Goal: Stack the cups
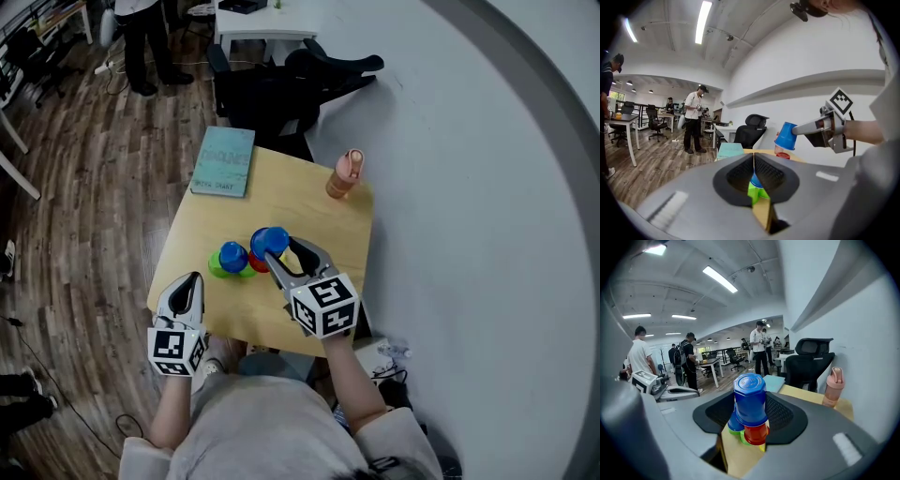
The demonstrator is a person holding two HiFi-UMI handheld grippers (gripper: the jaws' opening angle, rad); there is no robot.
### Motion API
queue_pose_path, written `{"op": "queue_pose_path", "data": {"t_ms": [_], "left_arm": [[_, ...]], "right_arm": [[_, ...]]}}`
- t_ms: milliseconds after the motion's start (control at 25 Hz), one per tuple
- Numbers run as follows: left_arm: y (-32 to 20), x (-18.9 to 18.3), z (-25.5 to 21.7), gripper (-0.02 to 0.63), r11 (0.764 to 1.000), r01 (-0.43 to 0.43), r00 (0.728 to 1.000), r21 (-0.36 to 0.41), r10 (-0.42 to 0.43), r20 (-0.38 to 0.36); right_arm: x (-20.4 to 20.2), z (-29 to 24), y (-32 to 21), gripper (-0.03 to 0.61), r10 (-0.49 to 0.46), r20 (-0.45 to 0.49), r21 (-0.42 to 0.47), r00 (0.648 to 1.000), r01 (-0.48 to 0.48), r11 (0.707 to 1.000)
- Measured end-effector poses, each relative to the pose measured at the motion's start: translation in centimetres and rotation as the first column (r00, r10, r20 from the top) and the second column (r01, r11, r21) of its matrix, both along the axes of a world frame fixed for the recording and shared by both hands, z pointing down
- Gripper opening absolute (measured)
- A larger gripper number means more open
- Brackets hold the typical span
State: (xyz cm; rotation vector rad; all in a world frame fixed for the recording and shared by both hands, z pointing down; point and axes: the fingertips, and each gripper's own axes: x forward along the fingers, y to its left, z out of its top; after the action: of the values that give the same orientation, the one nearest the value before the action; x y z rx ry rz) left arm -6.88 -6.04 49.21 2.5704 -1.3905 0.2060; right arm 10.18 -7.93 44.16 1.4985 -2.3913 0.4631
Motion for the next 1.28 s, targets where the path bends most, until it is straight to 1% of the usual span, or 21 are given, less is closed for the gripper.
{"op": "queue_pose_path", "data": {"t_ms": [200,400,520,840,1280], "left_arm": [[1.1,-2.4,0.0,0.060,1.000,0.014,1.000,-0.009,-0.014,-0.008],[1.8,-5.4,0.4,0.060,0.998,0.059,0.998,-0.024,-0.059,-0.009],[2.1,-6.4,0.6,0.060,0.996,0.080,0.997,-0.033,-0.080,-0.011],[2.1,-6.8,0.7,0.060,0.995,0.099,0.995,-0.033,-0.099,-0.012],[2.2,-6.5,0.7,0.060,0.994,0.099,0.995,-0.034,-0.100,-0.009]], "right_arm": [[-2.5,1.2,0.1,0.204,0.001,-0.052,-0.048,0.999,-0.004,0.999],[-3.4,2.4,-0.4,0.204,0.015,-0.099,-0.077,0.995,-0.022,0.997],[-3.4,2.9,-0.8,0.206,0.019,-0.124,-0.081,0.992,-0.029,0.996],[-3.7,3.0,-1.2,0.206,-0.001,-0.141,-0.060,0.990,-0.008,0.998],[-4.6,3.3,-0.7,0.207,-0.055,-0.141,-0.067,0.988,0.046,0.997]]}}
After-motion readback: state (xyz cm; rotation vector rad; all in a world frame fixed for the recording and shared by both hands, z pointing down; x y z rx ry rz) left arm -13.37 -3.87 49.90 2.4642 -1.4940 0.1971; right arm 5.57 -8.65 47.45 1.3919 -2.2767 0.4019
